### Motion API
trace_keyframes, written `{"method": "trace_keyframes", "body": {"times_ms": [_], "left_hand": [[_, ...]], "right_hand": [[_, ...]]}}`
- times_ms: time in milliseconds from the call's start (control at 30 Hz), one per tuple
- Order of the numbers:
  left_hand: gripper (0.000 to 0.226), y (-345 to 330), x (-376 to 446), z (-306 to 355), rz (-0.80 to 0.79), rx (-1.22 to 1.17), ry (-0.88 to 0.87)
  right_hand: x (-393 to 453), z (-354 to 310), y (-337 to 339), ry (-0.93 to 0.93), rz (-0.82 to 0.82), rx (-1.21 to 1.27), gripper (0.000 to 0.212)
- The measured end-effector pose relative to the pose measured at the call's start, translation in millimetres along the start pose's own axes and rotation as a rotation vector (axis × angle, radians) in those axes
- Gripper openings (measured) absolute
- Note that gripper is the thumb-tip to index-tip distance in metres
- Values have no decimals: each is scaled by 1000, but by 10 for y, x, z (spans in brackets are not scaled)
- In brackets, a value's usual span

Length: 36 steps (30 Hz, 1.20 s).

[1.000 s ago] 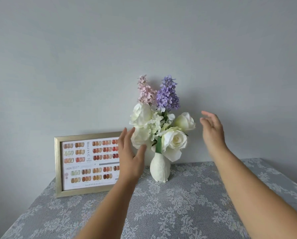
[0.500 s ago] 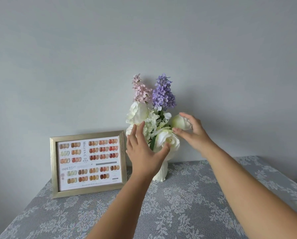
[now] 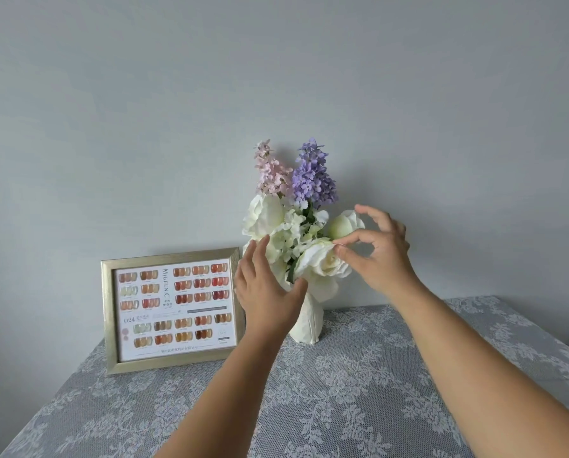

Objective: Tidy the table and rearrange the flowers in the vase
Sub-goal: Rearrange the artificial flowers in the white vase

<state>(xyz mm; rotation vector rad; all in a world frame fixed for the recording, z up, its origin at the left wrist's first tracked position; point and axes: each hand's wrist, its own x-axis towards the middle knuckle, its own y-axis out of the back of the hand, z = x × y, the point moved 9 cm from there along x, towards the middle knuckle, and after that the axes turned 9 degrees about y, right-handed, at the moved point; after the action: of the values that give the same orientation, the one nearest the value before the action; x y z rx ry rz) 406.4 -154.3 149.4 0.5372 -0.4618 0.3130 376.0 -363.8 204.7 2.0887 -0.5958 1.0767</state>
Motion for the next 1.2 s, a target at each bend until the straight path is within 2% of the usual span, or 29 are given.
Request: {"method": "trace_keyframes", "body": {"times_ms": [133, 267, 400, 500, 633, 767, 867, 1000, 1200], "left_hand": [[86, 38, -34, 100, 24, -16, -48], [91, 15, -118, 312, 28, 0, -155], [84, -7, -44, 279, 13, 38, -129], [83, -13, 8, 169, -23, 30, -72], [87, -38, 4, 116, -37, 23, -28], [87, -36, -5, 88, -35, 30, -39], [87, -8, -2, 72, -20, 20, -33], [87, -17, 28, 121, -22, 18, -46], [89, -34, -15, 53, -26, 41, -38]], "right_hand": [[-49, 32, 3, -66, 18, 89, 17], [-141, -5, -191, -109, -56, 165, 23], [-108, -15, -190, -102, -73, 174, 21], [-65, -31, -91, -53, -36, 2, 12], [-24, -189, 13, 101, 60, -286, 6], [-21, -200, 77, 85, 131, -351, 7], [-57, -140, -31, 57, 59, -314, 15], [-121, -66, -166, 24, -43, -304, 43], [-126, 57, -143, -41, -42, -379, 45]]}}
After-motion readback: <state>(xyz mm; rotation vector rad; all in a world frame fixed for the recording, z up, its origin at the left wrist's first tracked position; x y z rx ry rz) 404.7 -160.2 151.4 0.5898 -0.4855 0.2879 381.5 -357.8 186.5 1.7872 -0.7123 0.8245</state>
